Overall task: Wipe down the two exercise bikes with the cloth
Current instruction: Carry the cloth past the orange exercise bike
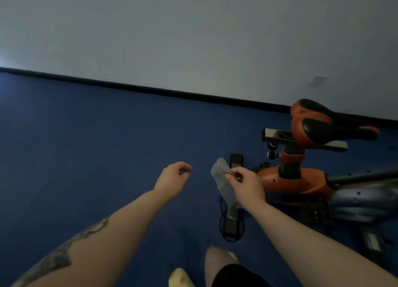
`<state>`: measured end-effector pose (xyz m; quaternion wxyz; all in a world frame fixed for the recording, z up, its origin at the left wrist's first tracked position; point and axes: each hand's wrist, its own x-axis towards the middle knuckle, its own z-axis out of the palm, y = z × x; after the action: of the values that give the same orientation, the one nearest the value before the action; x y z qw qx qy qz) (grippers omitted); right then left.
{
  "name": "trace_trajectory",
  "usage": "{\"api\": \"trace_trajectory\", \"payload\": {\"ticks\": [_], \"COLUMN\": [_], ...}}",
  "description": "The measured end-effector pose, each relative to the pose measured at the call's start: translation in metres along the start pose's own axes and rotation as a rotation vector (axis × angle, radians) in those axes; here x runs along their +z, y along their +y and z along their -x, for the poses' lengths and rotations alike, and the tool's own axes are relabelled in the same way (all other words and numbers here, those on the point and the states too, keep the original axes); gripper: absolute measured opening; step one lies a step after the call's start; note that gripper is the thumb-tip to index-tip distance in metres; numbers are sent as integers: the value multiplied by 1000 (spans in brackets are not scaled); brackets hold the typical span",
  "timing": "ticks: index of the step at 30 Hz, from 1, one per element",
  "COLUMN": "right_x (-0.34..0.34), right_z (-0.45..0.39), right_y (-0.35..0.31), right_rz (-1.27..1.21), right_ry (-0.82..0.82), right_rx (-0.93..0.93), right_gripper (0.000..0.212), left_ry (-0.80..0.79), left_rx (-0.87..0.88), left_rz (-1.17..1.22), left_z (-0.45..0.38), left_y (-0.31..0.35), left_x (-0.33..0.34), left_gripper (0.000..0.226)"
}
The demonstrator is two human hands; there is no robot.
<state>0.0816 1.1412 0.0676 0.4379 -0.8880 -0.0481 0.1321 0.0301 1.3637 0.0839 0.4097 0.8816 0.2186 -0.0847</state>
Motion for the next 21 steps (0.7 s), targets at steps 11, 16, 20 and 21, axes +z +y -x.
{"api": "trace_trajectory", "payload": {"ticks": [11, 16, 20, 21], "right_x": [27, 30, 17, 13], "right_z": [-106, -174, -229, -244], "right_y": [-29, -44, -54, -57], "right_rz": [21, 12, 64, 67], "right_ry": [156, 172, 174, 189], "right_rx": [139, 187, 201, 214], "right_gripper": [6, 9, 11, 10], "left_ry": [-195, -242, -296, -298], "left_rx": [169, 190, 220, 227], "left_rz": [-33, -115, -144, -135], "left_z": [-137, -224, -294, -311], "left_y": [16, 38, 65, 72], "left_x": [-27, -50, -59, -61], "left_gripper": [22, 24, 25, 24]}}
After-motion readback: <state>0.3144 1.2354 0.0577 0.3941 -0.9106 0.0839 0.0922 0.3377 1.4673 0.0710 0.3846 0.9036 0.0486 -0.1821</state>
